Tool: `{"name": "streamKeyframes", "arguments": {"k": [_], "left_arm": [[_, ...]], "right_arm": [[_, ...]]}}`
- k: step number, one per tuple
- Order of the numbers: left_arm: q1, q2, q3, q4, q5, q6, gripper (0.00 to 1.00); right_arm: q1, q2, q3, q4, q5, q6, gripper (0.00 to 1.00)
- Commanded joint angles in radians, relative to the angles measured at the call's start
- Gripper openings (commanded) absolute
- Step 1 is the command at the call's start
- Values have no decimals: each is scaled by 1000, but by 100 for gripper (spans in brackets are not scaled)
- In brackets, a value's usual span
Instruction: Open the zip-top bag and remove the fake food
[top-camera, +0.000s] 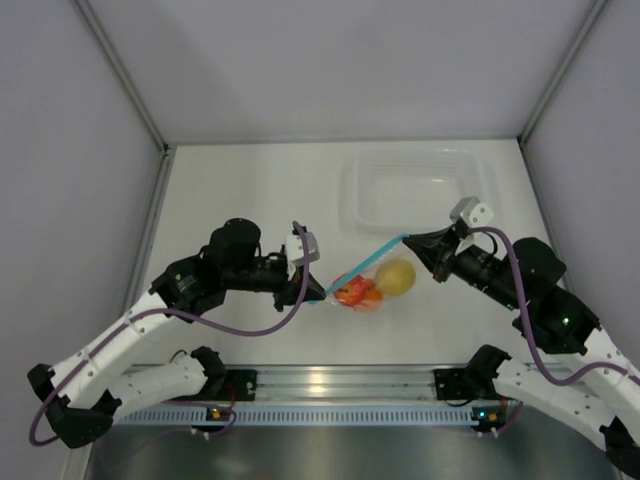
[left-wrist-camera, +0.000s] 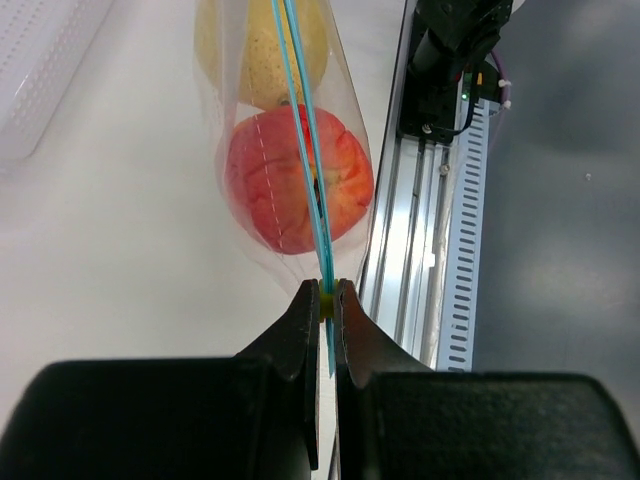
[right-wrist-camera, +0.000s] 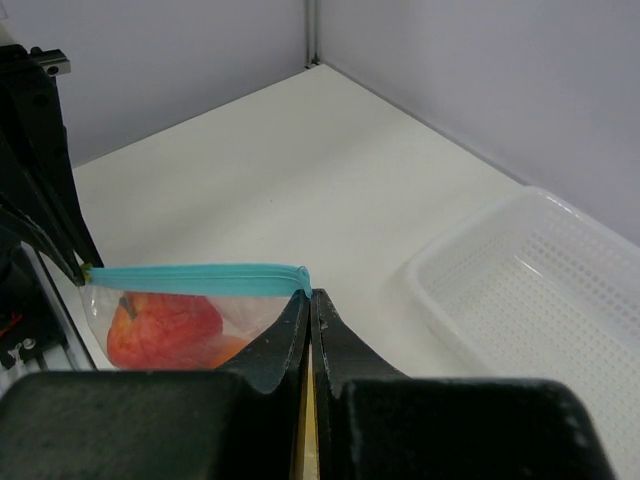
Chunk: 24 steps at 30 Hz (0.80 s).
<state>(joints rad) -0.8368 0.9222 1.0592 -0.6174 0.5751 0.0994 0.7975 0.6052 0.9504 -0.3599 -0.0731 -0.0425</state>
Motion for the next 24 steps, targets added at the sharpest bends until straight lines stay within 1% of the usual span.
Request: {"name": "streamKeyframes", "arguments": {"k": [1, 10, 21, 23, 24], "left_arm": [[-2, -28, -21, -62, -4, -17, 0], [-2, -52, -34, -68, -17, -29, 0], [-2, -72, -45, -71, -32, -38, 0], [-4, -71, -44, -70, -23, -41, 0], [-2, -68, -39, -70, -29, -44, 2]], "right_arm": [[-1, -21, 48, 91, 98, -16, 0], [-1, -18, 37, 108, 87, -7, 0], [-3, -16, 33, 116, 108, -7, 0], [-1, -10, 30, 122, 81, -5, 0], [-1, -9, 30, 128, 15, -7, 0]]}}
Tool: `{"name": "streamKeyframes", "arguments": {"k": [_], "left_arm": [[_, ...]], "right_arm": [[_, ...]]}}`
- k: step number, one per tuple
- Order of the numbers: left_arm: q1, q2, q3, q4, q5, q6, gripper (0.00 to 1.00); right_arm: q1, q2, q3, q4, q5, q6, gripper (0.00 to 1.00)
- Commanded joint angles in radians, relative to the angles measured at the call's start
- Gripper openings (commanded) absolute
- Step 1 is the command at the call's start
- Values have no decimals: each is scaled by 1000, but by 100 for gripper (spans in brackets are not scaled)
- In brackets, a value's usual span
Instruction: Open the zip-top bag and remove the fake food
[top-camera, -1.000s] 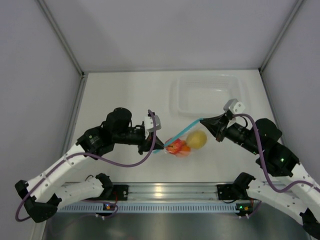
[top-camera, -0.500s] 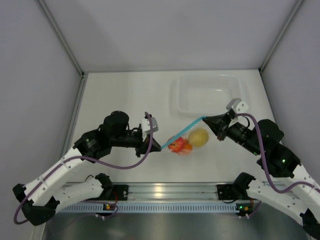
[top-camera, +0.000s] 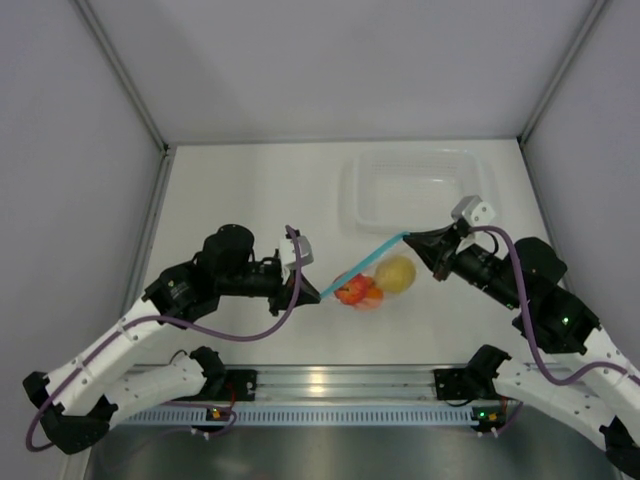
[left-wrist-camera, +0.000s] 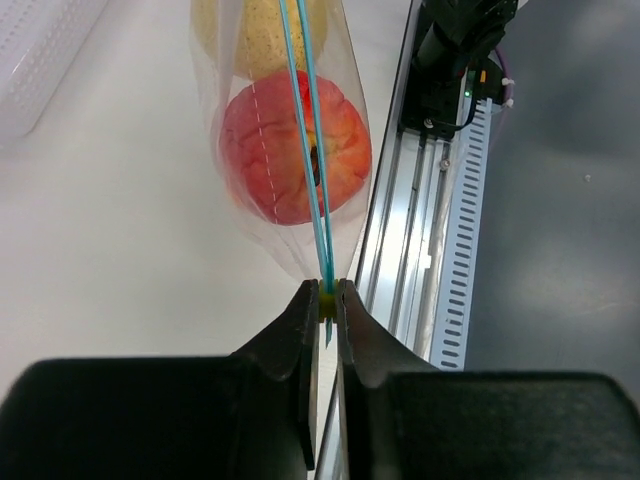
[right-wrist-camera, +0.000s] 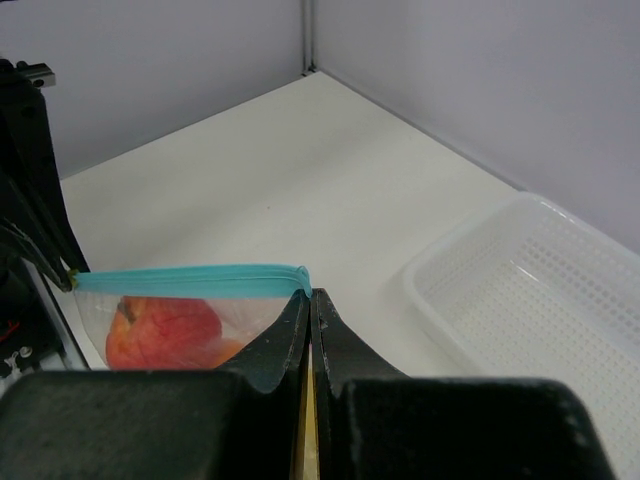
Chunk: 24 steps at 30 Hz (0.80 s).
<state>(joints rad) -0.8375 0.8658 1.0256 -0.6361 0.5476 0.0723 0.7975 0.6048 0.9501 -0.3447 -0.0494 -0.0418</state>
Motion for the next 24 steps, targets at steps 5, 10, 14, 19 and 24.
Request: {"name": "streamKeyframes", "arguments": {"k": [5, 10, 14, 19, 24], "left_arm": [[-2, 27, 40, -51, -21, -31, 77], [-2, 38, 79, -51, -98, -12, 98], [-2, 44, 137, -51, -167, -8, 98], [-2, 114, 198, -51, -250, 14, 98], [0, 137, 189, -48, -192, 24, 98]], "right_arm": [[-1, 4, -42, 229, -225, -30, 0], [-3, 82, -83, 300, -310, -78, 0], [-3, 151, -96, 273, -421, -173, 0], [-4, 165, -105, 274, -494, -204, 0], [-4, 161, -106, 282, -517, -204, 0]]}}
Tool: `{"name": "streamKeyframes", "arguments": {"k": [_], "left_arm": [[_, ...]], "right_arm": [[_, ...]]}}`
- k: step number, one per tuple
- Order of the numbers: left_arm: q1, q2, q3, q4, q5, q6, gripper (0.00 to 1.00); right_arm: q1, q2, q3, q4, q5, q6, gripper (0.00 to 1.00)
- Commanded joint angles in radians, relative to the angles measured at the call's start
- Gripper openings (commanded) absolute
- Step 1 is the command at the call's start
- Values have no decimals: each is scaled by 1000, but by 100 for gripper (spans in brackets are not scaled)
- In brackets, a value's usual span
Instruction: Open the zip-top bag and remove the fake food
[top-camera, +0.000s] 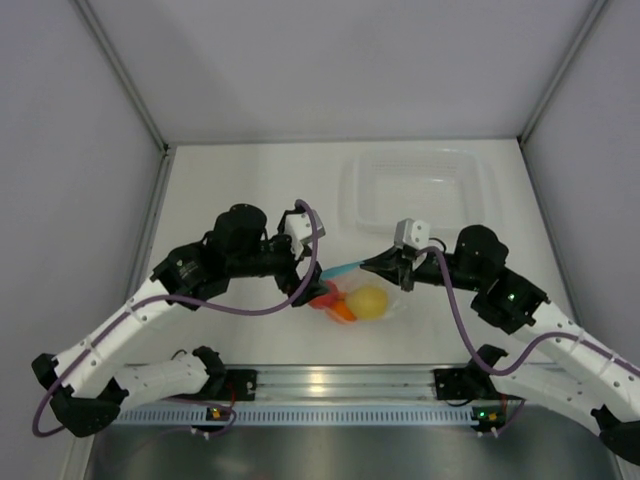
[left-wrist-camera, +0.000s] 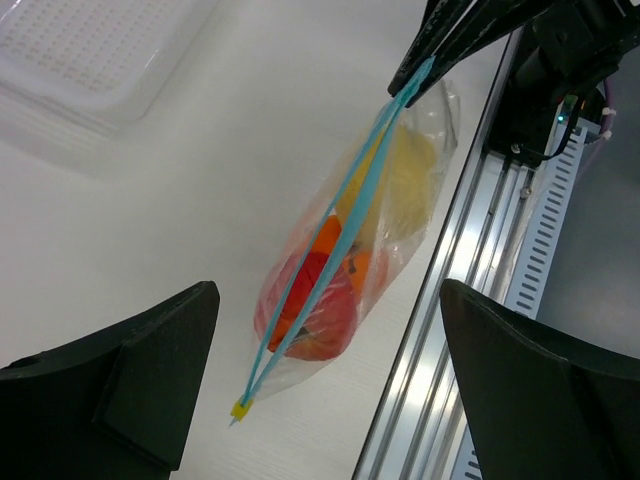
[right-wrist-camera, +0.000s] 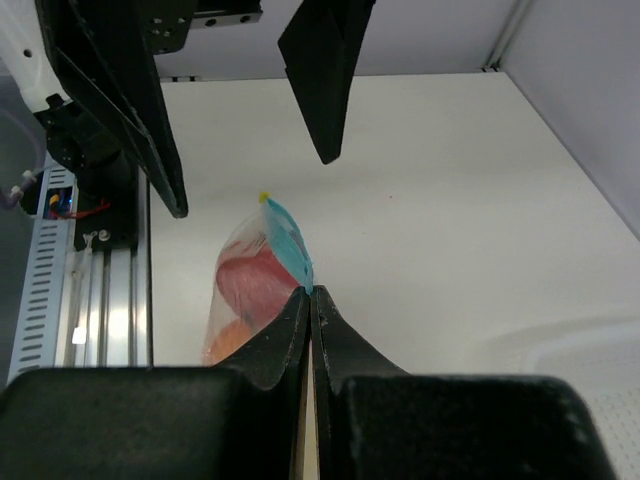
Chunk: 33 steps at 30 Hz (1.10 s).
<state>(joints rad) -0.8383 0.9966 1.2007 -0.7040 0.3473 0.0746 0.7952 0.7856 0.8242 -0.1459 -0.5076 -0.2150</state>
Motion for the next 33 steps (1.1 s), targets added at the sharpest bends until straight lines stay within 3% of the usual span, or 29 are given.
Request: {"name": "streamKeyframes", "arguments": {"k": [1, 5, 13, 23, 33], "left_arm": [[1, 7, 8, 23, 4, 33, 98], [1, 4, 11, 44, -63, 14, 98], [13, -9, 11, 52, -44, 33, 98], [13, 7, -24, 54, 64, 39, 64], [13, 23, -35, 55, 116, 45, 54]], "right_arm": [[-2, -28, 15, 85, -65, -30, 0], [-1, -39, 16, 60, -81, -56, 0], [-1, -40, 9, 45, -105, -84, 0], [-2, -46, 16, 54, -91, -72, 0], [-1, -75, 18, 57, -118, -66, 0]]}}
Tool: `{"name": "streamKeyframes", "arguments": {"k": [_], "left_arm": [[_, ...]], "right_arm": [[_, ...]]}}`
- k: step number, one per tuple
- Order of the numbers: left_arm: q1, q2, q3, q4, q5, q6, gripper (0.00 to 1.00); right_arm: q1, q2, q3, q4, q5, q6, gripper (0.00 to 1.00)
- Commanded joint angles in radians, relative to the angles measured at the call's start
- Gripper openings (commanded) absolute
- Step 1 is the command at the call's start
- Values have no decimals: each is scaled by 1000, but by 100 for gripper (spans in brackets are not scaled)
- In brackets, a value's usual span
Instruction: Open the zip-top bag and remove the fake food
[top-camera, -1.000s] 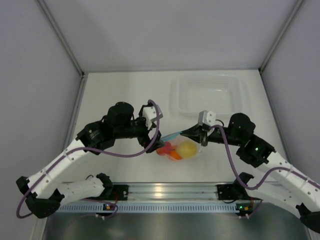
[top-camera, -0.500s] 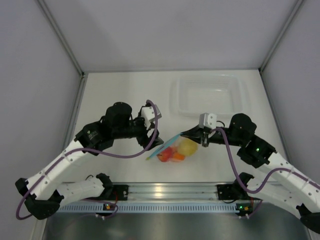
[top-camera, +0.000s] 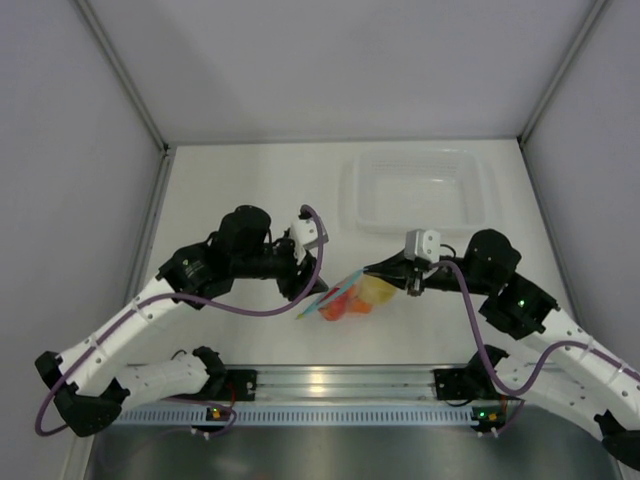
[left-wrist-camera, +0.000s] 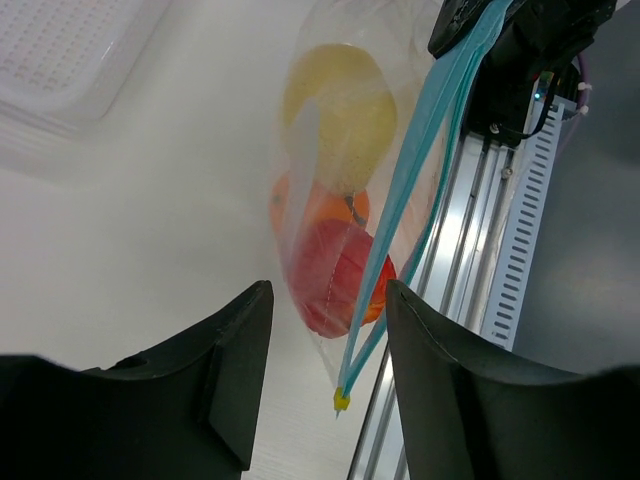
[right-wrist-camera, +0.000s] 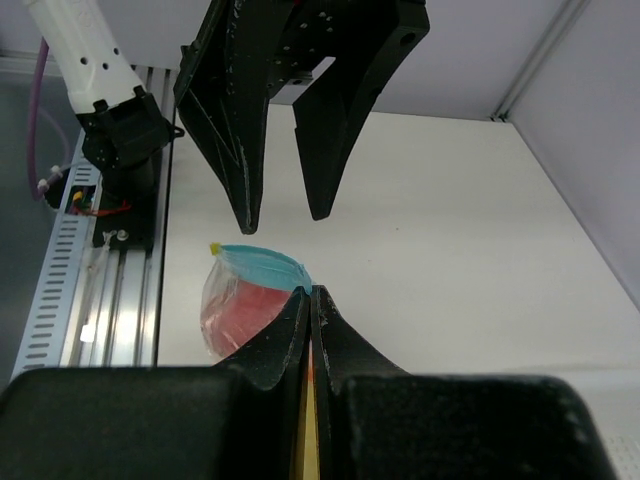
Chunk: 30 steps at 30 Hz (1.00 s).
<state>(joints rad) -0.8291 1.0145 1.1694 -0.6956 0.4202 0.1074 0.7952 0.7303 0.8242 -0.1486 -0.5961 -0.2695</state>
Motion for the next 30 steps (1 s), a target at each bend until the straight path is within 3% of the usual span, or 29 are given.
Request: {"name": "streamKeyframes", "arguments": {"k": [1, 9, 23, 30], "left_arm": [[4, 7, -4, 47, 45, 12, 54], [5, 33, 4, 45, 130, 11, 51], [15, 9, 10, 45, 134, 9, 52], [15, 15, 6, 47, 157, 12, 46]], "right_arm": [[-2, -22, 16, 61, -30, -11, 0], [-1, -17, 16, 75, -45, 9, 0], [-2, 1, 19, 61, -16, 0, 0], [-2, 1, 24, 66, -21, 4, 0]]}}
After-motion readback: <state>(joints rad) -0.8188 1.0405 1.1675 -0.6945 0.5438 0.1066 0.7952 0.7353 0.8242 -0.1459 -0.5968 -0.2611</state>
